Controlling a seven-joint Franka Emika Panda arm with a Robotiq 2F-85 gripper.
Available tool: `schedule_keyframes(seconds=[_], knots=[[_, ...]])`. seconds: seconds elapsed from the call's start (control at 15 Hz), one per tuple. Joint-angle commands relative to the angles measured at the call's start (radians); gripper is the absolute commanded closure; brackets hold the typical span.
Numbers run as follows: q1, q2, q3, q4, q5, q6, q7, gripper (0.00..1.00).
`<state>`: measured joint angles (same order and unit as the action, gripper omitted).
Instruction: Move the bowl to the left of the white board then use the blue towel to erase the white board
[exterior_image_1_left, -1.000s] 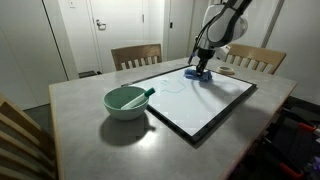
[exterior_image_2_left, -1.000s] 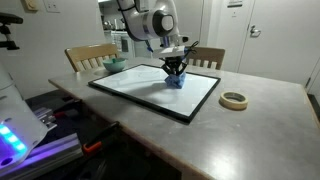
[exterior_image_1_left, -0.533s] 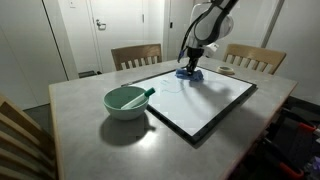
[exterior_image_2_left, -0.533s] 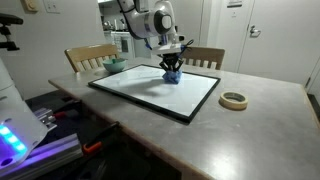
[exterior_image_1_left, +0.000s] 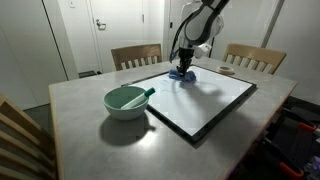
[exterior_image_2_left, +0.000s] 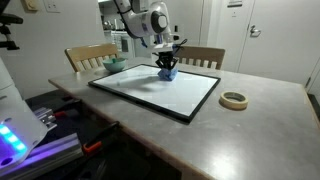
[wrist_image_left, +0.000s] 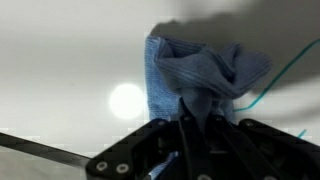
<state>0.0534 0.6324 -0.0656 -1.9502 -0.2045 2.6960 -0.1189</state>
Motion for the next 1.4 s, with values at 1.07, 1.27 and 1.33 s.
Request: schedule_keyframes(seconds=[1.07,1.27,1.33], knots=[[0.087,0.013,0.008,-0.015,-0.011,-0.078,0.121,0.98],[0.101,0.026,0.021,0.000,-0.004,-0.085,0.132,0.98],[0.107,0.030,0.023,0.005,-0.004,-0.090,0.136,0.98]])
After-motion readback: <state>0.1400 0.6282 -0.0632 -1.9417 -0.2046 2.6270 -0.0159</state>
